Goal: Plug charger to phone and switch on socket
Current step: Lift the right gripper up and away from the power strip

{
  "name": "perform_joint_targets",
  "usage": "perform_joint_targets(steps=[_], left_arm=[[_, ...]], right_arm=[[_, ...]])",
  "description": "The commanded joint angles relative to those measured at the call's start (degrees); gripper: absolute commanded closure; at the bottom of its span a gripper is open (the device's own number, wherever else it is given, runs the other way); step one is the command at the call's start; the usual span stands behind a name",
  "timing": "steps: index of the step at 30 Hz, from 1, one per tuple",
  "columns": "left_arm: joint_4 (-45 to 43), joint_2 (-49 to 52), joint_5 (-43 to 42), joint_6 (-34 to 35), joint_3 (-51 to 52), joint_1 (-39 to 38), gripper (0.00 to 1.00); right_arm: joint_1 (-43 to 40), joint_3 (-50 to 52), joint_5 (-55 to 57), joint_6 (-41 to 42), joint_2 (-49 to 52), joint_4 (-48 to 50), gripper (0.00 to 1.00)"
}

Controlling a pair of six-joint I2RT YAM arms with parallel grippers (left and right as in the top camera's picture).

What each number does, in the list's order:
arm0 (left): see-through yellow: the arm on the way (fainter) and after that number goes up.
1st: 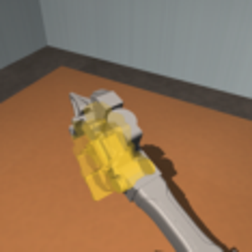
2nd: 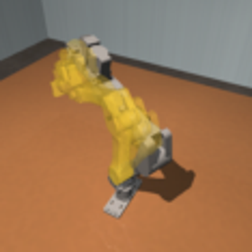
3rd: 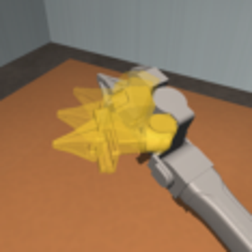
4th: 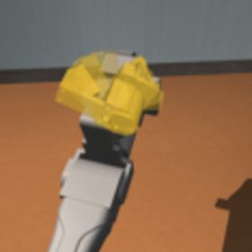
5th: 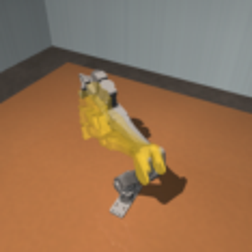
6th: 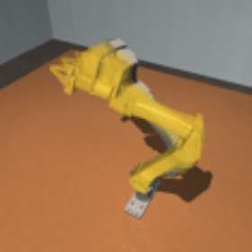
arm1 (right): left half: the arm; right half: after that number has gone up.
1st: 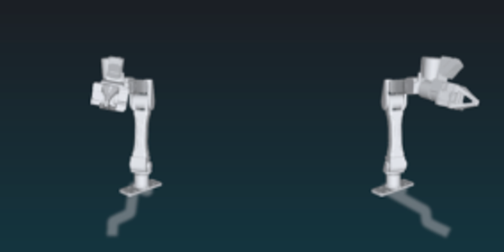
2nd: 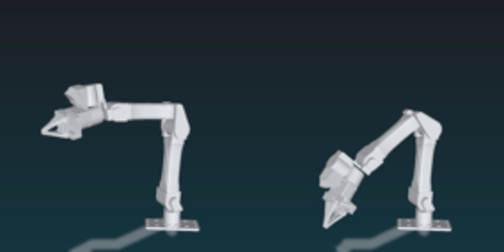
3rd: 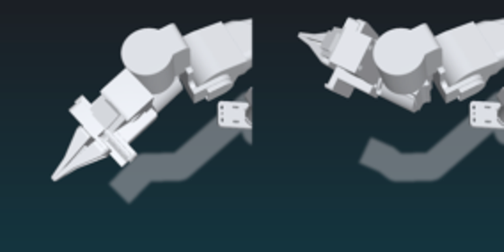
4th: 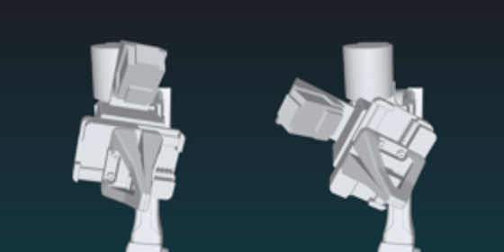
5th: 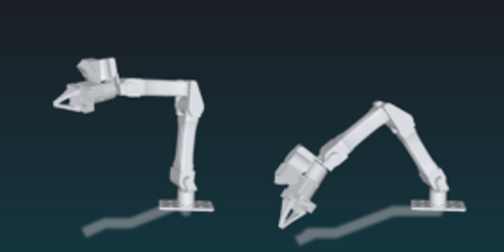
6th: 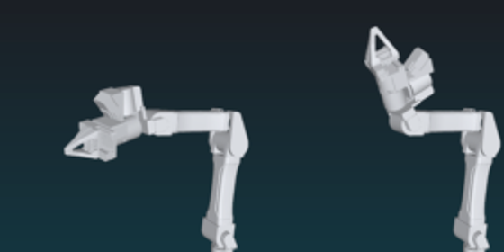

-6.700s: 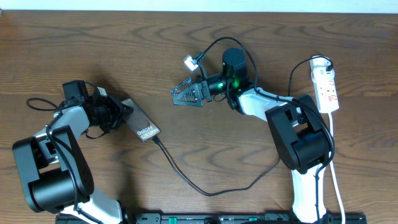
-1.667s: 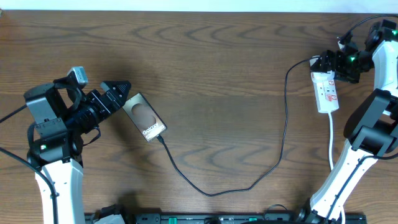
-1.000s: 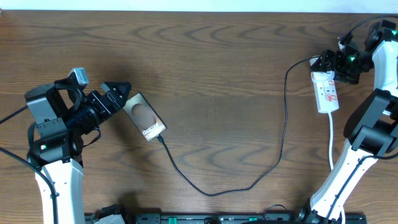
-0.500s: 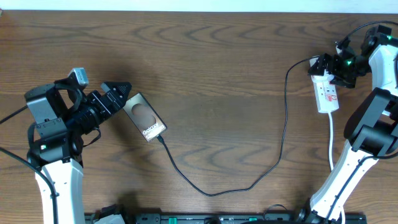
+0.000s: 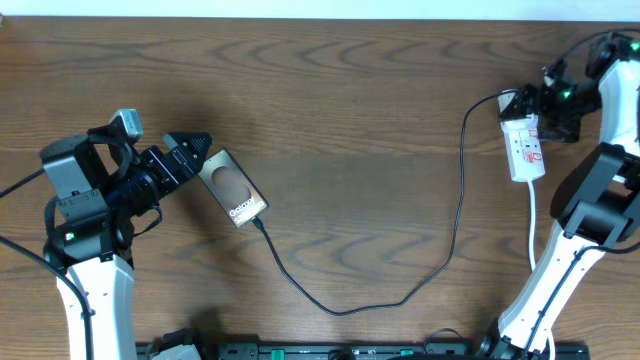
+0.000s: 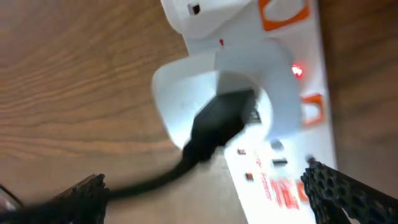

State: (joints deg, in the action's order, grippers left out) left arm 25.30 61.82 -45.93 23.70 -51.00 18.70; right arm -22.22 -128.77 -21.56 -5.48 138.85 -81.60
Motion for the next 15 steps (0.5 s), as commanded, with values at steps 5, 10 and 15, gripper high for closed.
perform_joint_targets(steps=[5, 10, 15], left_arm=[[0.0, 0.3, 0.5, -1.2, 0.1, 0.2, 0.08], [0.0, 0.3, 0.5, -1.2, 0.1, 0.2, 0.08], [0.0, 0.3, 0.5, -1.2, 0.1, 0.2, 0.08]], right_arm=[[-1.9, -12.7, 0.7, 0.8, 0.1, -9.0, 0.01], [-1.9, -21.2, 0.7, 1.6, 0.1, -15.1, 0.04], [-1.3, -25.0, 2.7, 4.9, -4.8, -15.7, 0.06]])
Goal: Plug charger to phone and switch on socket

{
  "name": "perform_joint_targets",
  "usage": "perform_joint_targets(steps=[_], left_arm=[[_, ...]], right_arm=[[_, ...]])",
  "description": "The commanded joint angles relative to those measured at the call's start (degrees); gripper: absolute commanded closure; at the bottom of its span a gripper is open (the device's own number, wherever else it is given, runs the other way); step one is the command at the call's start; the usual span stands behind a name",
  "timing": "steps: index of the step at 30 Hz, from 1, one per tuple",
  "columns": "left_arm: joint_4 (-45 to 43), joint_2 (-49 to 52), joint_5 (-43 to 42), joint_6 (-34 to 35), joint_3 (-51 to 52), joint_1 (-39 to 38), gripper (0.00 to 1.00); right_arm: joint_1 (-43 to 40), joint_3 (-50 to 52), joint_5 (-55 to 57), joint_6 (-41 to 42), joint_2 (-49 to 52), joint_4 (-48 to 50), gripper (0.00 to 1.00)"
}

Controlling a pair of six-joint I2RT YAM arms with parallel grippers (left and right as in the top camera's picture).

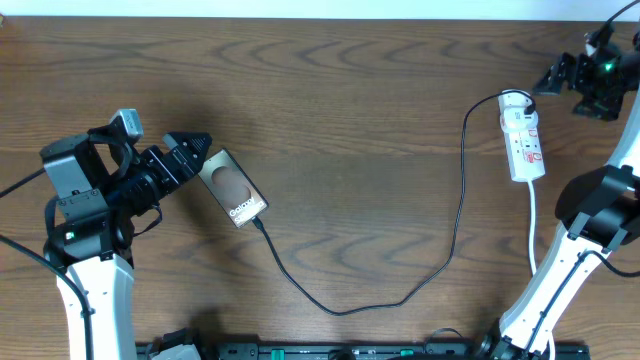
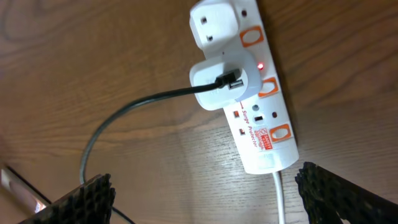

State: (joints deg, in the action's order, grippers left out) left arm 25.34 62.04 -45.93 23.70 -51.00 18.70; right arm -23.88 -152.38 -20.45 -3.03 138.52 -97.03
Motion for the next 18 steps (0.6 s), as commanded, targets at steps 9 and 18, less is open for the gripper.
perform_joint_targets(steps=[9, 18], left_arm=[[-0.1, 0.1, 0.5, -1.2, 0.1, 0.2, 0.08], [-0.1, 0.1, 0.5, -1.2, 0.1, 0.2, 0.08]], right_arm=[[4.7, -1.4, 9.8, 7.3, -17.2, -0.3, 0.01], [5.3, -1.0, 10.0, 7.1, -17.4, -0.2, 0.01]])
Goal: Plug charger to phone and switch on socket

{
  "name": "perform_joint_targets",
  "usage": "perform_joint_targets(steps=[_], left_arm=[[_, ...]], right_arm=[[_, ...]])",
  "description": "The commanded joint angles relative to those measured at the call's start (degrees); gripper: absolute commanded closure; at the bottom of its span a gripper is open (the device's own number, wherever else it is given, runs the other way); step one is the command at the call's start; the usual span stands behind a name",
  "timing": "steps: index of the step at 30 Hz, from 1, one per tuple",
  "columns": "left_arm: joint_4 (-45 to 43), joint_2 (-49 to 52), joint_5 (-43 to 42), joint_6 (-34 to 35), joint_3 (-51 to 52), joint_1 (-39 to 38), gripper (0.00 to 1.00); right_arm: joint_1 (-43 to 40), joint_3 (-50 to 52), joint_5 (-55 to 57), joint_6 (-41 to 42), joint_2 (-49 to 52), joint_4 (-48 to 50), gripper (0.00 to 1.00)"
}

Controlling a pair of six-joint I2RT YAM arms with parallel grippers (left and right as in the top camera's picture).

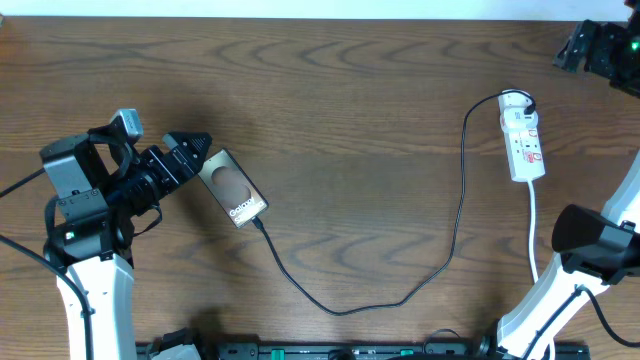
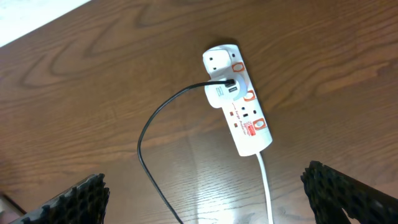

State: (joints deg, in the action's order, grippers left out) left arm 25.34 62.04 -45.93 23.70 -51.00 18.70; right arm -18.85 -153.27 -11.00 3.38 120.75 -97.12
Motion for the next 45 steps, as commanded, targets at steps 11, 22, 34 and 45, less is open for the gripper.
perform_joint_targets(steps=[11, 22, 34, 45], left_arm=[[-0.1, 0.1, 0.5, -1.2, 0.1, 0.2, 0.08], [-0.1, 0.1, 0.5, -1.2, 0.1, 0.2, 0.08], [4.3, -1.9, 9.1, -1.2, 0.2, -1.9, 0.07], [2.9, -17.6, 32.1, -1.2, 5.9, -15.2, 0.08]], right_arm=[[0.3, -0.2, 0.6, 0.7, 0.3, -0.2, 0.01], [0.3, -0.2, 0.6, 0.7, 0.3, -0.2, 0.01], [0.3, -0.2, 0.6, 0.7, 0.3, -0.2, 0.01], [0.3, -0.2, 0.6, 0.7, 0.3, -0.2, 0.01]])
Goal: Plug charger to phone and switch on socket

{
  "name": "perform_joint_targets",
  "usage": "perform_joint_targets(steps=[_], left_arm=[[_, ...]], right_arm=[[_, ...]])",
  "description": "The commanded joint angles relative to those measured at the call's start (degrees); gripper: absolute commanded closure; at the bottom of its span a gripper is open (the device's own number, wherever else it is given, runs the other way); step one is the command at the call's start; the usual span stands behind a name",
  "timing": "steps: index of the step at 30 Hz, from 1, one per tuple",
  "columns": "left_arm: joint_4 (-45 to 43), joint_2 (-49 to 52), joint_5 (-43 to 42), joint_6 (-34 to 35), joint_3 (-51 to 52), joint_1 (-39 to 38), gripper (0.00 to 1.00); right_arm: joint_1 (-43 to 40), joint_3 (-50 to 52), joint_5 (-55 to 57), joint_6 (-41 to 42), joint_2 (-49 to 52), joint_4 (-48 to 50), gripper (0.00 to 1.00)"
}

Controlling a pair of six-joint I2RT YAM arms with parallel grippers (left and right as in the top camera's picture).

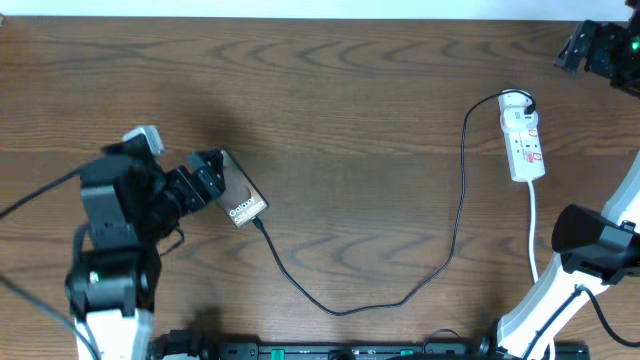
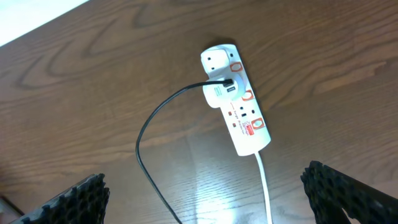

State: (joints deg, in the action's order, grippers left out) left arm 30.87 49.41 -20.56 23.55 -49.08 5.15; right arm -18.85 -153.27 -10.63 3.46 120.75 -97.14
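Observation:
The phone (image 1: 236, 192) lies face down on the table at the left, with the black charger cable (image 1: 459, 205) plugged into its lower end. The cable runs to a white charger (image 2: 219, 94) seated in the white power strip (image 2: 239, 107), which also shows at the right in the overhead view (image 1: 522, 135). My left gripper (image 1: 207, 172) hangs over the phone's left end, and its jaws are not readable. My right gripper (image 2: 214, 190) is open, high above the strip, and sits at the far right corner in the overhead view (image 1: 592, 45).
The strip's white lead (image 1: 533, 225) runs toward the near edge past the right arm's base (image 1: 595, 240). A black rail (image 1: 350, 352) lies along the front edge. The table's far edge (image 1: 300, 18) borders a white surface.
My left arm has shifted right and looms larger in the overhead view. Its gripper now covers the phone's left end instead of pointing at its corner. Phone, cable, strip and right arm are unchanged.
My right gripper was open close over the charger in the strip, where a red light glowed. It then stood higher, then far back at the table's right corner, where it remains. The left gripper stayed at the phone's corner until its shift now.

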Motion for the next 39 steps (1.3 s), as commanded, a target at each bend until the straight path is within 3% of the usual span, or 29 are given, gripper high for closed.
perform_joint_targets(steps=[1, 7, 12, 17, 20, 24, 27, 31, 39], left_arm=[[-4.9, -7.2, 6.8, -1.0, 6.1, -2.0, 0.08], [-25.1, -23.0, 6.7, -1.0, 24.6, -2.3, 0.08], [-33.1, -33.1, 6.7, -1.0, 34.2, -2.4, 0.07], [-33.8, -42.9, 6.7, -3.9, 39.6, -2.4, 0.08], [-33.8, -49.3, 6.7, -11.3, 43.0, -3.7, 0.08], [-35.1, -49.4, 6.1, -20.7, 45.8, -6.1, 0.08], [-35.0, -49.3, 6.1, -24.1, 47.7, -6.1, 0.08], [-28.3, -49.4, 6.2, -26.6, 48.9, -6.1, 0.08], [-27.9, -49.3, 6.5, -26.5, 48.9, -6.1, 0.08]], right_arm=[[0.3, -0.2, 0.2, 0.6, 0.3, -0.2, 0.01], [0.3, -0.2, 0.2, 0.6, 0.3, -0.1, 0.01], [0.3, -0.2, 0.2, 0.6, 0.3, -0.1, 0.01], [0.3, -0.2, 0.2, 0.6, 0.3, -0.1, 0.01], [0.3, -0.2, 0.2, 0.6, 0.3, -0.2, 0.01], [0.3, -0.2, 0.2, 0.6, 0.3, -0.1, 0.01], [0.3, -0.2, 0.2, 0.6, 0.3, -0.2, 0.01], [0.3, -0.2, 0.2, 0.6, 0.3, -0.2, 0.01], [0.3, -0.2, 0.2, 0.6, 0.3, -0.2, 0.01]])
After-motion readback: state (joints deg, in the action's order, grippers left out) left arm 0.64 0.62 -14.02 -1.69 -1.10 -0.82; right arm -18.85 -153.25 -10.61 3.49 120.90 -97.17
